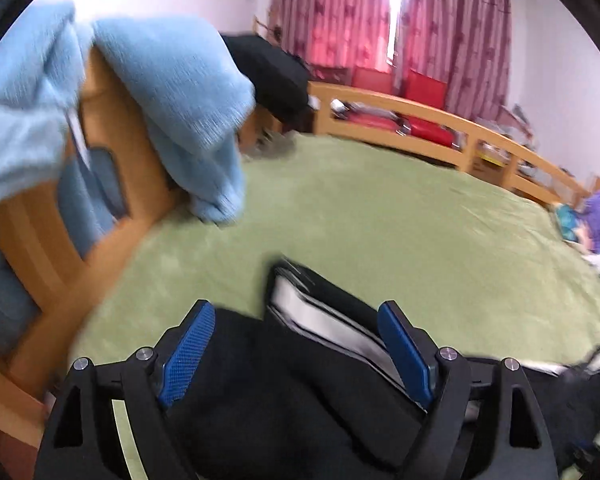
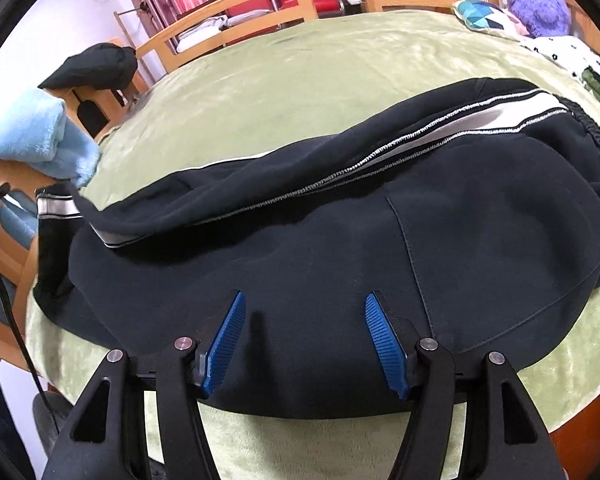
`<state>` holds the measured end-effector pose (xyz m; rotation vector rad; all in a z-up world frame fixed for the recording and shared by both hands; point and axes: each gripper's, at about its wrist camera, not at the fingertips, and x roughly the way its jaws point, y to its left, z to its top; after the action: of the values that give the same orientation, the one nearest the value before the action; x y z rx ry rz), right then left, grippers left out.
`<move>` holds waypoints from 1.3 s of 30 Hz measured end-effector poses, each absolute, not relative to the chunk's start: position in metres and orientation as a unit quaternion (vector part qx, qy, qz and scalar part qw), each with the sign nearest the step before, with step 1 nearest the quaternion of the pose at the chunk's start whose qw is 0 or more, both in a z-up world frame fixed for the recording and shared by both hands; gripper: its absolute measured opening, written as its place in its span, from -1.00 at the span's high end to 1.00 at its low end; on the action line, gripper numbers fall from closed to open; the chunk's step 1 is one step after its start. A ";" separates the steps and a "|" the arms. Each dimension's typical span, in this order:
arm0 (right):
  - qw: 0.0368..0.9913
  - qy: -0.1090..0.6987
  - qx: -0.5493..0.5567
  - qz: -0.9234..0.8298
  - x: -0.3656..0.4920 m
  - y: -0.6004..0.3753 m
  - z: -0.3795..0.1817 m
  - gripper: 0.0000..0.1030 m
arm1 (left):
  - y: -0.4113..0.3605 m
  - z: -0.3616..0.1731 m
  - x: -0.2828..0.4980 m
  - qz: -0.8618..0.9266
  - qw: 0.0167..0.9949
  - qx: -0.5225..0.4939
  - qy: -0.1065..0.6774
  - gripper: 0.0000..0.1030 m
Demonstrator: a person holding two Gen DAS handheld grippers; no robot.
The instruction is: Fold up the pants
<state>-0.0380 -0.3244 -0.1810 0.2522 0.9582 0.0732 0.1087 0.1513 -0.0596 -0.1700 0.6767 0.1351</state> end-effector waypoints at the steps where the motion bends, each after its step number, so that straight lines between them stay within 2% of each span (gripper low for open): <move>1: 0.881 0.458 0.118 0.035 -0.039 -0.323 -0.180 -0.23 | 0.150 -0.067 0.105 0.055 0.934 -0.087 0.342 -0.61; 7: 0.881 0.452 0.132 0.038 -0.049 -0.332 -0.176 -0.22 | 0.151 -0.149 0.087 0.021 0.893 -0.143 0.426 -0.60; 9: 0.881 0.452 0.132 0.034 -0.054 -0.335 -0.176 -0.22 | 0.166 -0.181 0.083 0.021 0.871 -0.203 0.446 -0.58; 12: 0.880 0.456 0.130 0.029 -0.063 -0.339 -0.176 -0.22 | 0.194 -0.210 0.083 0.038 0.848 -0.281 0.447 -0.56; 15: 0.877 0.457 0.146 0.030 -0.071 -0.344 -0.177 -0.22 | 0.215 -0.224 0.088 0.055 0.846 -0.304 0.435 -0.49; 20: 0.874 0.452 0.180 0.008 -0.085 -0.347 -0.182 -0.23 | 0.234 -0.233 0.102 0.082 0.839 -0.340 0.416 -0.49; 21: 0.872 0.451 0.188 0.007 -0.086 -0.348 -0.183 -0.22 | 0.236 -0.234 0.109 0.088 0.838 -0.339 0.419 -0.36; 22: 0.869 0.452 0.200 0.004 -0.088 -0.349 -0.186 -0.23 | 0.236 -0.236 0.114 0.092 0.837 -0.335 0.423 0.14; 23: 0.867 0.452 0.208 0.000 -0.089 -0.349 -0.188 -0.22 | 0.236 -0.235 0.119 0.092 0.836 -0.329 0.430 0.43; 24: 0.866 0.452 0.212 -0.002 -0.089 -0.348 -0.188 -0.22 | 0.239 -0.233 0.123 0.079 0.834 -0.329 0.436 0.84; 33: 0.876 0.442 0.195 -0.008 -0.100 -0.336 -0.180 -0.21 | 0.297 -0.147 0.066 0.033 0.863 -0.341 0.373 0.85; 37: 0.878 0.438 0.195 -0.014 -0.110 -0.341 -0.178 -0.21 | 0.304 -0.156 0.058 0.053 0.861 -0.316 0.395 0.83; 39: 0.876 0.440 0.198 -0.014 -0.114 -0.342 -0.179 -0.21 | 0.293 -0.171 0.066 0.074 0.857 -0.278 0.428 0.69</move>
<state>-0.1140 -0.3415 -0.1795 0.4131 0.9181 -0.0299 0.0658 0.2935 -0.1709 -0.5837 0.9004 0.1565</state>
